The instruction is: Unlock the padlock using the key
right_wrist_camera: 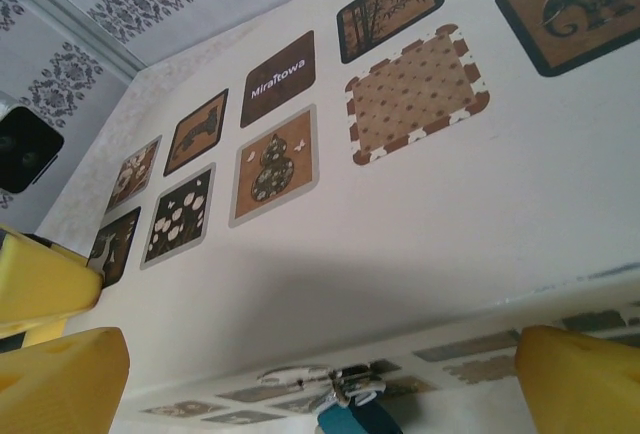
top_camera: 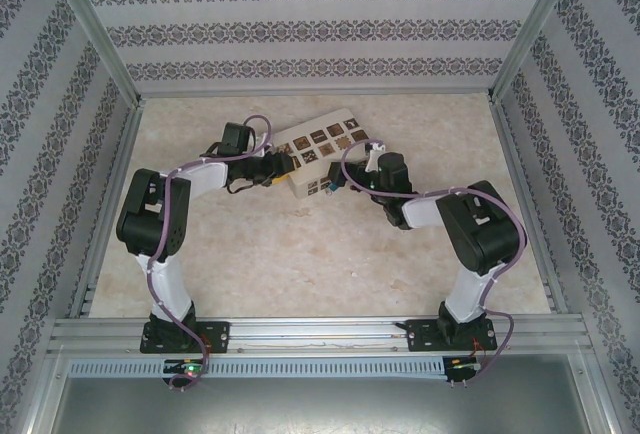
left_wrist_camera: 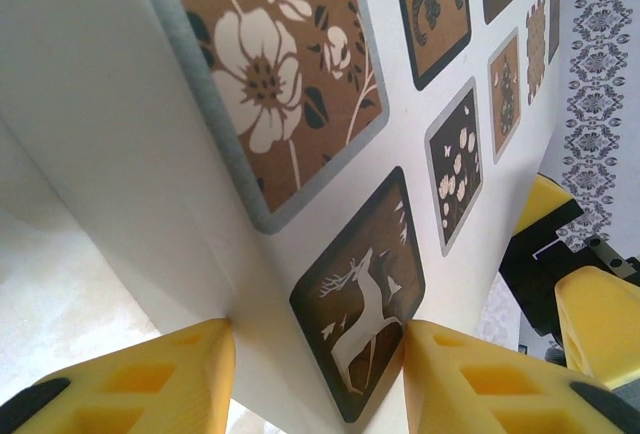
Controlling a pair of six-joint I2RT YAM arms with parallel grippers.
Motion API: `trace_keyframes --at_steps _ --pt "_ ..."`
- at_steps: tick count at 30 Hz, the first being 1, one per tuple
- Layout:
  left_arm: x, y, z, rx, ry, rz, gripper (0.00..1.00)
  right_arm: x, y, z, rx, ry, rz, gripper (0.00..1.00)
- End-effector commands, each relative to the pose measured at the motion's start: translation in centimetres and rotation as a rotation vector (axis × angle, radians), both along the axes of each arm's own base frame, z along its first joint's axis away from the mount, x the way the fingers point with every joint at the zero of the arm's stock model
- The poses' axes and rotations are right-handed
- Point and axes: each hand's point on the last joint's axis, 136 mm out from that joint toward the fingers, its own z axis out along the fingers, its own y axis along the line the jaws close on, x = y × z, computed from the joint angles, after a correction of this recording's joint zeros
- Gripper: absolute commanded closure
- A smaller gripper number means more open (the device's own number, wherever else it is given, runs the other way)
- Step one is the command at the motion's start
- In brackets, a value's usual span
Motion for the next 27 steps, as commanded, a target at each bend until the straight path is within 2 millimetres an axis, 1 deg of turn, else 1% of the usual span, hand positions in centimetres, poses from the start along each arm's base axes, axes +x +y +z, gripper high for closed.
trace_keyframes --at_steps 1,6,10,13,16,18,20,24,27 --pt "-1.5 -0.5 0.0 0.017 0.041 -0.005 0.54 -1.2 -0.8 1.3 0.003 -0.039 0.024 0.02" --pt "-0.8 0.4 2.6 0.019 -0.017 0.028 0.54 -3.1 -2.2 1.3 0.019 -0.028 0.046 0.03" --pt "-0.3 0.8 5.2 0.030 -0.078 0.039 0.55 -4.4 -2.2 1.3 0.052 -0.028 0.100 0.05" --pt "0.0 0.4 7.3 0.008 -0.114 0.031 0.59 -4.5 -2.1 1.1 0.067 -0.027 0.106 0.06" --pt "0.2 -0.7 9.1 -0.032 -0.134 -0.003 0.63 -4.1 -1.3 1.0 0.106 -0.015 0.135 0.10" --pt "0.3 -1.8 9.7 -0.048 -0.137 -0.035 0.65 -3.7 -0.7 1.0 0.137 -0.009 0.156 0.13" --pt "0.3 -3.1 9.8 -0.058 -0.128 -0.068 0.67 -3.2 -0.2 0.8 0.156 -0.007 0.161 0.14" --pt "0.8 -5.0 8.9 -0.062 -0.096 -0.106 0.69 -2.2 0.2 0.2 0.164 0.002 0.144 0.15" --pt "1.2 -6.2 8.1 -0.059 -0.076 -0.136 0.71 -1.9 0.8 -0.1 0.185 0.010 0.160 0.16"
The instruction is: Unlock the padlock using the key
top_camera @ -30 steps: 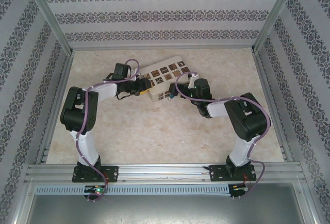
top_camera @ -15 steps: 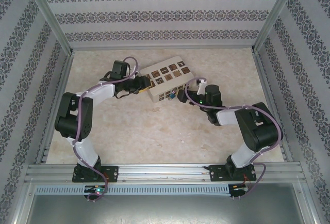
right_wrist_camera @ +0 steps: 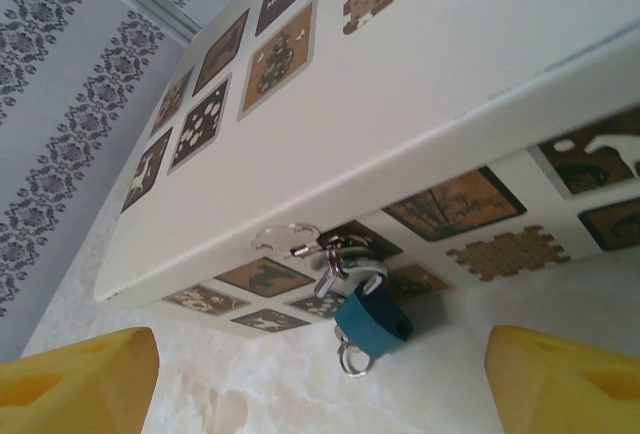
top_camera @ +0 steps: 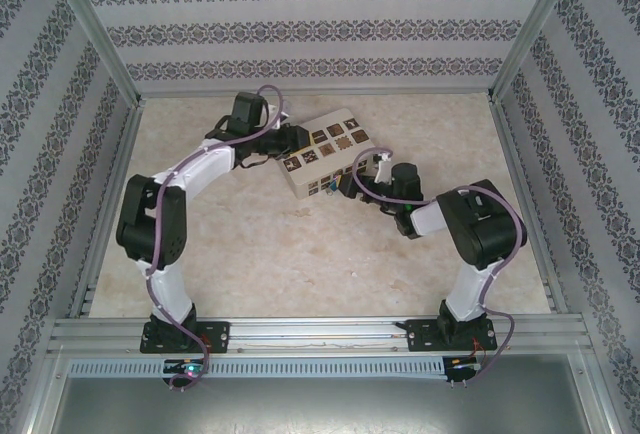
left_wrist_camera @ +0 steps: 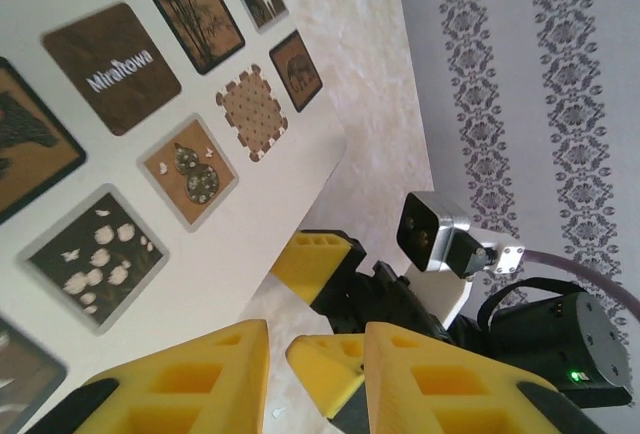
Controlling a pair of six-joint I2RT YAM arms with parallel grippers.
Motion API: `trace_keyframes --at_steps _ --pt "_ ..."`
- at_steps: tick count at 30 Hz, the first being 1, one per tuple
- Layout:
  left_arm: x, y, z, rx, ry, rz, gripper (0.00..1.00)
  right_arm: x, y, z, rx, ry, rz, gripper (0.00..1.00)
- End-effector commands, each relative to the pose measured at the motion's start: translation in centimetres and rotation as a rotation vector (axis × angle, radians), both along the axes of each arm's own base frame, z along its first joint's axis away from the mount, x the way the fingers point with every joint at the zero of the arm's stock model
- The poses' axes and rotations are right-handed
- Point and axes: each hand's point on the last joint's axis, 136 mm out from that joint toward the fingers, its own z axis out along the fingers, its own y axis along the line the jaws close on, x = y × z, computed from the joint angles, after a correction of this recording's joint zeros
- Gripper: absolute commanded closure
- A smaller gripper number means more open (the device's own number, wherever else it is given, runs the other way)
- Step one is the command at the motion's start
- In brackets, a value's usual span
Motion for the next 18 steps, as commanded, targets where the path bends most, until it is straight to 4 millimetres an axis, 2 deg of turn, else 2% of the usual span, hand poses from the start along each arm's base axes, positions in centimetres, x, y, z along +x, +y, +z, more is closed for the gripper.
trace_keyframes --at_steps 1,9,18 --pt "-0.4 -1.3 -1.9 0.016 0.079 -0.044 0.72 0.6 1.6 1.5 0.061 -0.045 0.045 0.16" --pt "1.0 -2.1 -4.7 0.069 0.109 -0.064 0.74 1.0 2.4 0.4 0.076 -0.028 0.069 0.17" --pt "0.7 -1.3 -8.1 0.140 0.153 -0.059 0.74 1.5 3.4 0.0 0.093 -0.033 0.120 0.21"
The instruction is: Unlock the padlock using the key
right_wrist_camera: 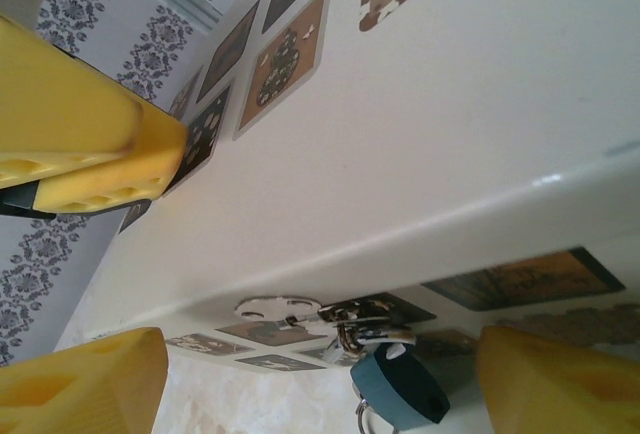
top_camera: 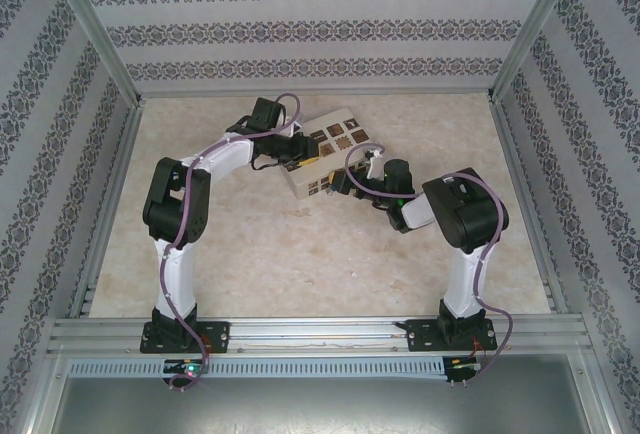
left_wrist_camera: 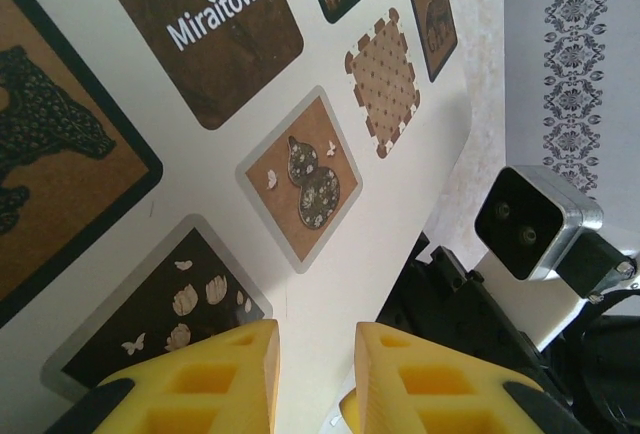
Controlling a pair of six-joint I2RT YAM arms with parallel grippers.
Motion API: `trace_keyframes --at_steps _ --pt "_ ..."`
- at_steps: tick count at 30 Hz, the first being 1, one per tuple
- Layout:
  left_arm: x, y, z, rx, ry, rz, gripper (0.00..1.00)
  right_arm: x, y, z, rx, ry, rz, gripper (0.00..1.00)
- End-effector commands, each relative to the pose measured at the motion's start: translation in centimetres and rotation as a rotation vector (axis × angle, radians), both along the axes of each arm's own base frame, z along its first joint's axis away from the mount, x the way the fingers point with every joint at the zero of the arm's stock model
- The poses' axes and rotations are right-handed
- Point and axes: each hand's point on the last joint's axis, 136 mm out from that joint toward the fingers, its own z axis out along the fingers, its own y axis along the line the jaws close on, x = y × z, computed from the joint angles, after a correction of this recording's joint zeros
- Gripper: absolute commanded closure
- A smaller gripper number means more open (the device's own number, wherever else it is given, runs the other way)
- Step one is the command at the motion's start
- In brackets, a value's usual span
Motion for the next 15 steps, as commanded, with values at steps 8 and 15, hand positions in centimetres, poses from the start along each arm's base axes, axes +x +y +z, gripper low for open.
trace_keyframes --at_steps 8,15 --pt "-0.9 0.0 -2.7 0.039 0.048 -0.009 0.75 -0.1 2.1 1.5 0.067 -0.078 0.117 0.28" --pt "-1.0 0.0 -3.3 0.044 0.059 -0.012 0.76 -0.3 2.7 2.2 0.097 -0.127 0.167 0.33"
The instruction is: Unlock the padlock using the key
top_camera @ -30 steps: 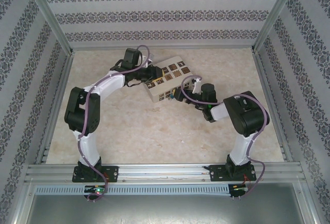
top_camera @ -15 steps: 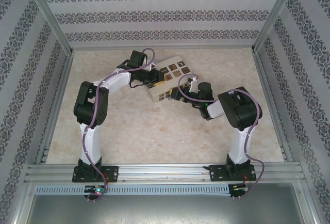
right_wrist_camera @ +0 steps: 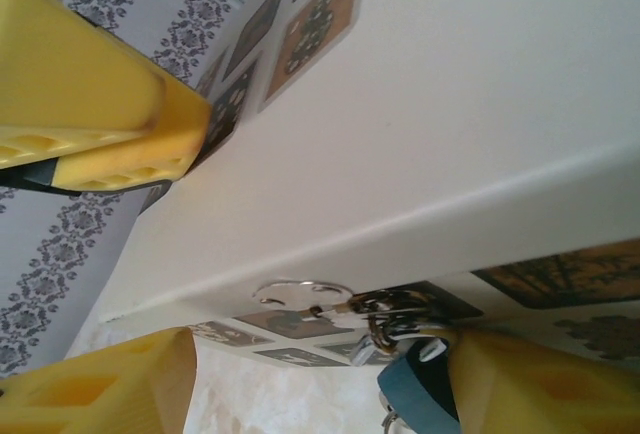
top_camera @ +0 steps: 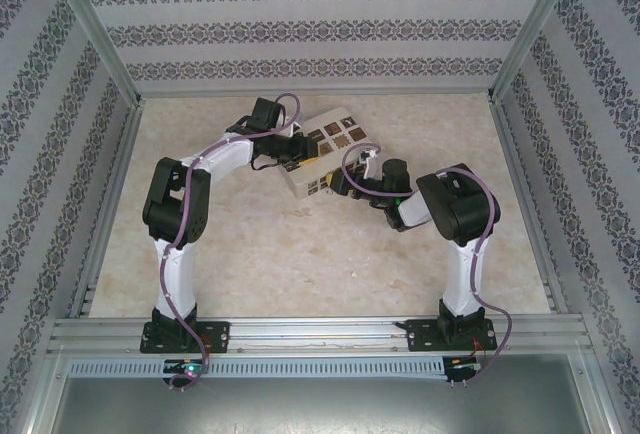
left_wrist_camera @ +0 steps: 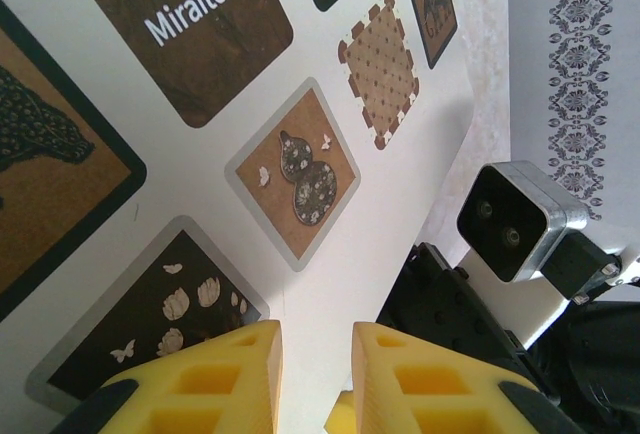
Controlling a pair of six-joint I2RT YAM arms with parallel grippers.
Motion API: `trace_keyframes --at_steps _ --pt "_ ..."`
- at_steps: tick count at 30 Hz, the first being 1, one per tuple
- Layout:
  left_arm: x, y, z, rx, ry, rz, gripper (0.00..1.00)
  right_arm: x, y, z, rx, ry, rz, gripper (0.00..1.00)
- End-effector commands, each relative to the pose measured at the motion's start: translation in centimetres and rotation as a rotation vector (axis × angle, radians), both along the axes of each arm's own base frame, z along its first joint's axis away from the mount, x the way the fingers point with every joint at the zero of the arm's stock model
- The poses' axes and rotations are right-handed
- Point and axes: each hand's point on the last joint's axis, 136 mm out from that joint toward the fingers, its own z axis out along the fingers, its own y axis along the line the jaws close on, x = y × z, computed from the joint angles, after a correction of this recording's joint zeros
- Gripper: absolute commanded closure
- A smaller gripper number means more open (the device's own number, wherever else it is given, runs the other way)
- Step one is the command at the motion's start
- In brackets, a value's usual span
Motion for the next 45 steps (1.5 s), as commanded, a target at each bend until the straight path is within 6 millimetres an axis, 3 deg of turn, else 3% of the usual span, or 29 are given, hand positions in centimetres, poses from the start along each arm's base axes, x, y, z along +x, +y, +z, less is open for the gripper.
trace_keyframes --at_steps 1,11,23,37,45 --pt "-1.1 -0.1 -3.0 0.036 0.061 -0.015 0.76 -0.1 1.4 2.5 0.061 -0.112 0.078 0.34" --pt "-1.1 -0.1 -2.6 0.025 0.060 -0.016 0.76 -0.7 1.3 3.4 0.091 -0.170 0.106 0.48" --pt "-1.2 -0.2 -2.7 0.024 0.064 -0.016 0.77 -1.6 0.9 4.2 0.102 -0.192 0.125 0.56" --pt "-1.2 0.4 -4.2 0.066 0.087 0.010 0.79 -1.9 0.8 3.0 0.079 -0.158 0.098 0.72" --pt "-1.3 0.4 -4.4 0.066 0.092 0.007 0.80 -1.0 0.7 2.1 0.063 -0.124 0.057 0.80"
